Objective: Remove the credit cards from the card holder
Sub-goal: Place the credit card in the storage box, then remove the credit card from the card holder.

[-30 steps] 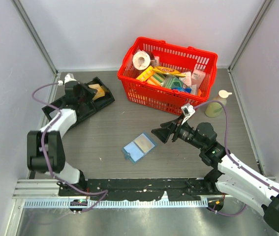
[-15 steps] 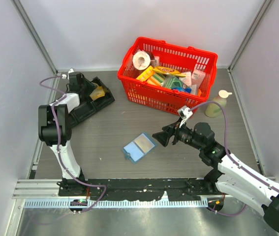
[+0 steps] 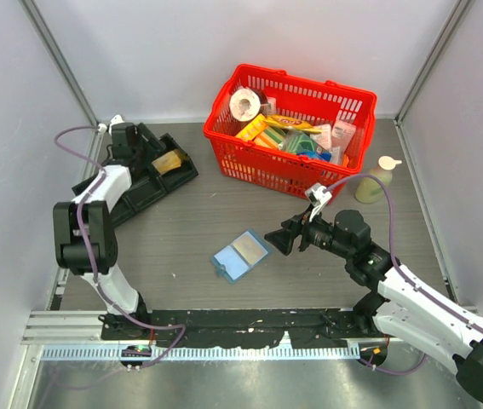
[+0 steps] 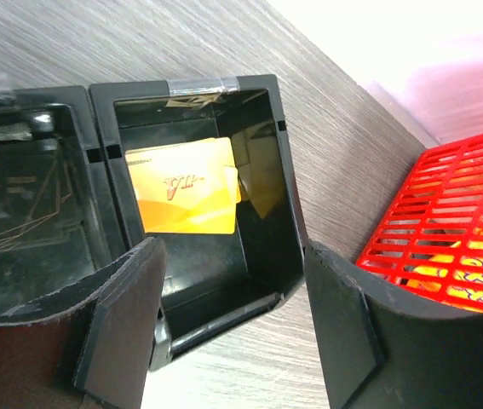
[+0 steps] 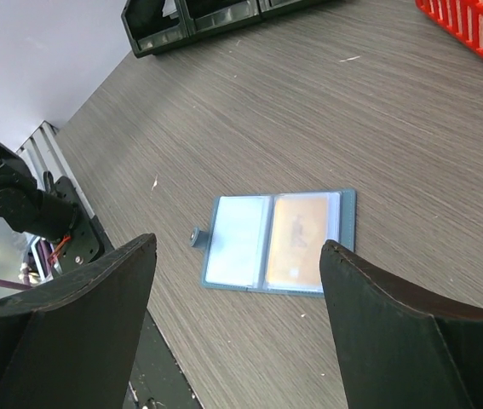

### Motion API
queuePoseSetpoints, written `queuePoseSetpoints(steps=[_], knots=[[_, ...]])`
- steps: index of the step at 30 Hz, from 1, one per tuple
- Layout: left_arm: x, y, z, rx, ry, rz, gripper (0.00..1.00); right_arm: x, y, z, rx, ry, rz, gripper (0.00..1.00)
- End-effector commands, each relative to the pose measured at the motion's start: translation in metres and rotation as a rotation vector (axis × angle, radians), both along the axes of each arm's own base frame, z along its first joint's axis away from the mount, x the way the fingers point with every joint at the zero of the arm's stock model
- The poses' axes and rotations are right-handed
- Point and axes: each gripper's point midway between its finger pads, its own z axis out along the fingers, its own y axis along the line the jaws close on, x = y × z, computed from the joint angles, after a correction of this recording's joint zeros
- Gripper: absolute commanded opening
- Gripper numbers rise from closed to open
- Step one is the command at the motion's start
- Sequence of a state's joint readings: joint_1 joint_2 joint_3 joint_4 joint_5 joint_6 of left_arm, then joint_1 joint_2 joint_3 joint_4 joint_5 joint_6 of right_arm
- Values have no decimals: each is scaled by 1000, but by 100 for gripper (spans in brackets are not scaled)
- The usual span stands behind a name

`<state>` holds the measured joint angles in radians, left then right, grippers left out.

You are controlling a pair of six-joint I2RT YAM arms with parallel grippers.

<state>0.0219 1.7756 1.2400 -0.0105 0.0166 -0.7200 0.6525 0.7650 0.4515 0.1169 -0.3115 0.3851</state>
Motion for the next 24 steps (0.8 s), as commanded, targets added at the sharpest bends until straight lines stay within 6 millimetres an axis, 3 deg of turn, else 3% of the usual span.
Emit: queuePoseSetpoints(steps=[1, 4, 9, 12, 14, 19, 24], knots=[[-26, -11, 50, 117, -66, -38, 70, 3, 7, 19, 6, -31, 33, 81], [-50, -31, 75, 130, -113, -80, 68, 5, 9, 14, -8, -3, 31, 80], [-112, -88, 98, 106, -158, -218, 66, 9, 15, 2, -38, 62, 42, 77], [-162, -134, 94, 54, -155, -350, 66, 11, 19, -7, -61, 99, 50, 76], [-193, -153, 97, 18, -179, -411, 65, 12, 22, -15, -83, 130, 49, 76], [-247, -180, 77, -69, -146, -485, 62, 14, 28, -38, -137, 190, 41, 76], [-283, -205, 39, -92, -48, -573, 59, 14, 38, -66, -204, 260, 47, 75]])
